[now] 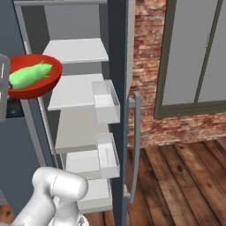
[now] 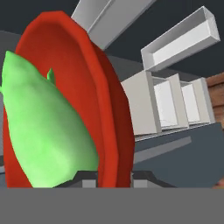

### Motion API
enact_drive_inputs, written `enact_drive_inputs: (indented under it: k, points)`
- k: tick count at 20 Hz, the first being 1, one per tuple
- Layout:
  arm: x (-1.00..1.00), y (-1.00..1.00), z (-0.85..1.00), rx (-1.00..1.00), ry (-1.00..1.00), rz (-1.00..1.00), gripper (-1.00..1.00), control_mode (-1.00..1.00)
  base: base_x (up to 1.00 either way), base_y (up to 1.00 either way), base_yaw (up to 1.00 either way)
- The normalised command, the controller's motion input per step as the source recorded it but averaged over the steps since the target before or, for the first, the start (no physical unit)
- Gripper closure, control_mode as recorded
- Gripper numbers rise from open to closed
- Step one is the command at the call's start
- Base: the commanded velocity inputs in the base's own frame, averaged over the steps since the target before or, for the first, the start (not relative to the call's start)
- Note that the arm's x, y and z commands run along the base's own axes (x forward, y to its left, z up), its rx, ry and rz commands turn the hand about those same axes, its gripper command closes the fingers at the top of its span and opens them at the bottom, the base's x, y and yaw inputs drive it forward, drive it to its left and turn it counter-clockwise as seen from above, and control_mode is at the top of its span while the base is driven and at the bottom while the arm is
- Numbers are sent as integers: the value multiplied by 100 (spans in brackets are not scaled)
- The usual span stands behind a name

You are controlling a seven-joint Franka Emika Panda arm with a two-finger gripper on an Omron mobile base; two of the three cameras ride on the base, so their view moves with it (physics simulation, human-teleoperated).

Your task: Move the mug from next to the sink to the open cabinet. Then, move the bowl with the corn to the fridge to clear the area for faucet cleaning.

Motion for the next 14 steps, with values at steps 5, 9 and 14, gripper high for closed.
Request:
enact_drive_inputs:
  k: [5,9,14]
  points:
    - [53,-37,6,-2,-5,4,100,-100,0,0,0]
    - [67,-28,0,-3,0,8,100,-100,0,0,0]
    - [82,0,0,-8,0,4,100,-100,0,0,0]
